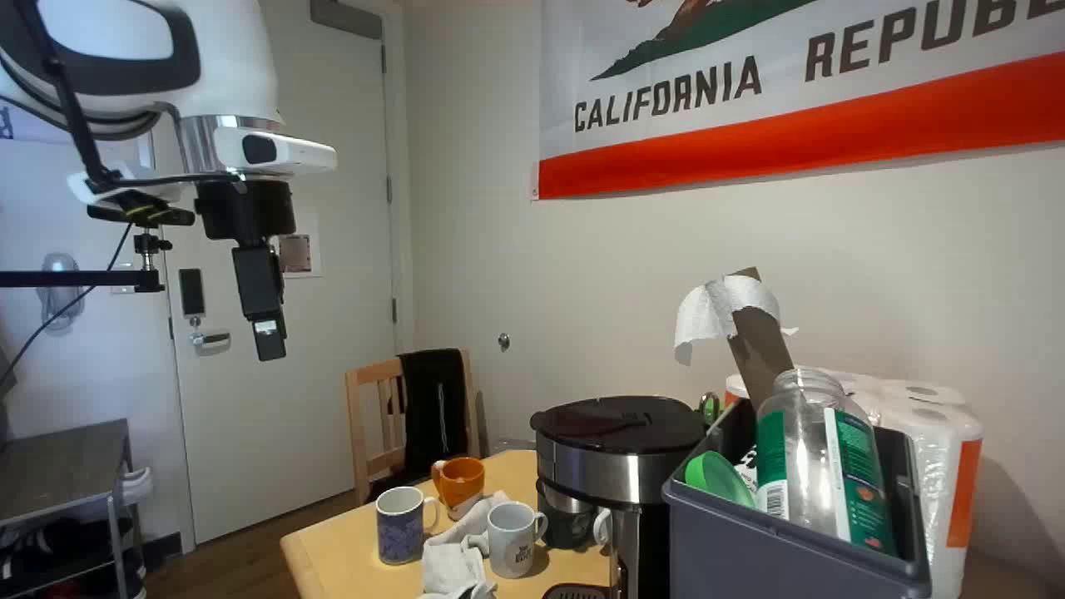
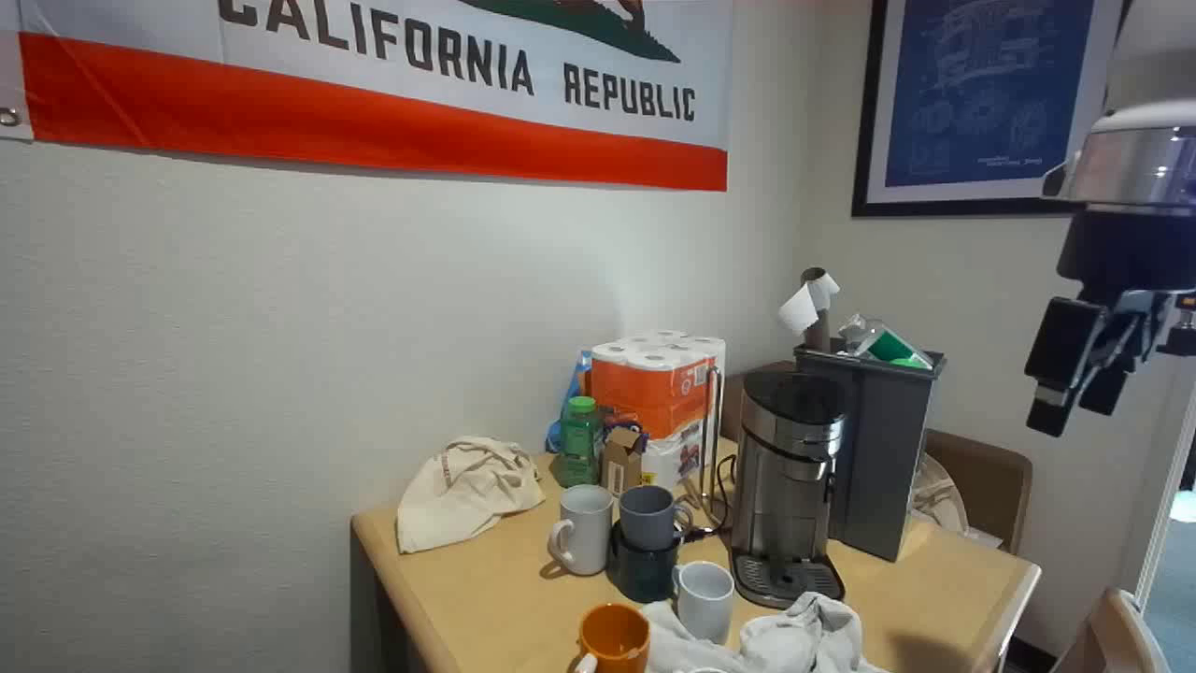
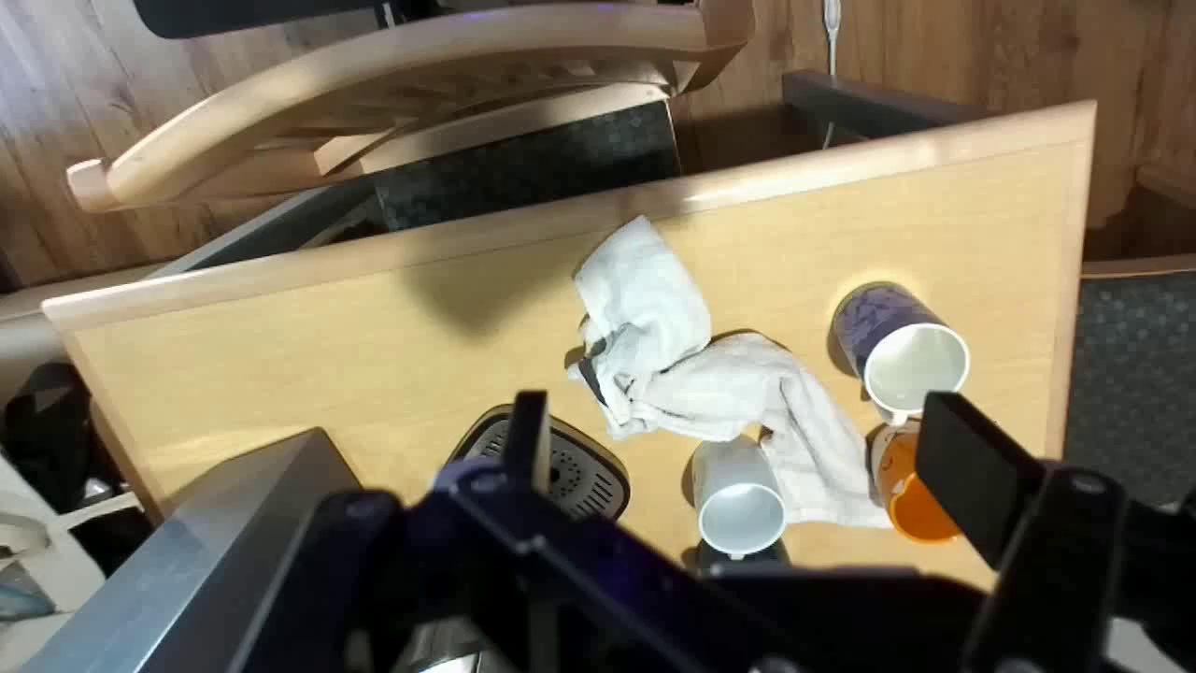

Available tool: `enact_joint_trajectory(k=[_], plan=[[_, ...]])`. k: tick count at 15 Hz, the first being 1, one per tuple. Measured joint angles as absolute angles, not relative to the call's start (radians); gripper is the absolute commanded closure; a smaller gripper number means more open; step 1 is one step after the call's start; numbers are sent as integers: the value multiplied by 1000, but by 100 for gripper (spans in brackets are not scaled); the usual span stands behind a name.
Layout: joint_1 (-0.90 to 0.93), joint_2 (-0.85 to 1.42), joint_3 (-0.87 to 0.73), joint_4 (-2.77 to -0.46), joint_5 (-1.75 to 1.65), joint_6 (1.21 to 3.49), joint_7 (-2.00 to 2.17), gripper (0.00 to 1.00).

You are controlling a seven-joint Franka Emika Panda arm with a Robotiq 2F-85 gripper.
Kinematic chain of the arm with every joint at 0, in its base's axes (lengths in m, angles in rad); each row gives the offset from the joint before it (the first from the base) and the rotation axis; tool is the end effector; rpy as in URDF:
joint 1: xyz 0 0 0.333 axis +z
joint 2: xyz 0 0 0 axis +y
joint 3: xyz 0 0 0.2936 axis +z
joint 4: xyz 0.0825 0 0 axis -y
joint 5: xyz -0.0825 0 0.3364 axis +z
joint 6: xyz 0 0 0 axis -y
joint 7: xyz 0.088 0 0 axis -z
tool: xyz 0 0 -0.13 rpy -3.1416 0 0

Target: Lift the top of the coffee maker

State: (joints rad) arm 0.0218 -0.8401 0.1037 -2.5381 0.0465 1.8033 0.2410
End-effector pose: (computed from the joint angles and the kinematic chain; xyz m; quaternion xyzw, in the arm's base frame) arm 0.2794 0.0441 0.5080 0.9956 -0.0770 0.0533 0.0070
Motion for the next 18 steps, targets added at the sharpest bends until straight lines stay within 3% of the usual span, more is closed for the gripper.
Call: enact_joint_trajectory(k=[6, 18], plan=[[21, -825, 96, -2556, 53, 1855, 241, 0], [-24, -499, 19, -2707, 165, 2685, 249, 0]])
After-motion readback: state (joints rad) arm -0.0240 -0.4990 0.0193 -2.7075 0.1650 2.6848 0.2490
